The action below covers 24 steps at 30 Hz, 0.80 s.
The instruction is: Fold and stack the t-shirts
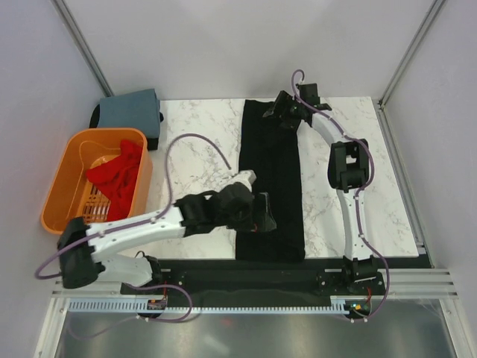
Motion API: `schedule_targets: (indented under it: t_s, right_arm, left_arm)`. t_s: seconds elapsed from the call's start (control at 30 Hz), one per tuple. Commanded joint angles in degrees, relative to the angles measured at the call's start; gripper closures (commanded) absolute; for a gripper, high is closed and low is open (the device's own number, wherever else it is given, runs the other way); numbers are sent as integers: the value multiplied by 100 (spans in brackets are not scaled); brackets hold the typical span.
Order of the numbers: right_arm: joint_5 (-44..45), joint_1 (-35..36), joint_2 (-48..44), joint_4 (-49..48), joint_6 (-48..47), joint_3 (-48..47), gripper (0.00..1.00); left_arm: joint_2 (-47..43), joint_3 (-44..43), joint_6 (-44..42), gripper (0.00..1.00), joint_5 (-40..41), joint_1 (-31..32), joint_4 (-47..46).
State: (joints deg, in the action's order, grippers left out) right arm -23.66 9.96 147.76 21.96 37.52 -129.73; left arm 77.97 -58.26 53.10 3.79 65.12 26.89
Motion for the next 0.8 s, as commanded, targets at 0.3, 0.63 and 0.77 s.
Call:
schedule_targets:
  t_s: [0.3, 0.63, 0.77]
  right_arm:
    - [520, 278, -5962, 134, -183, 5475, 2]
    - [2109, 1605, -9729, 1282, 958, 9324, 2]
    - [2637, 1834, -10556, 2048, 1407, 9694, 2]
  left_arm:
    - [-2595, 1889, 1440, 0, 1511, -8, 483]
    - [-3180, 2974, 983, 0, 1514, 1, -815]
    - [-3185, 3505, 1448, 3, 1229, 0, -1302]
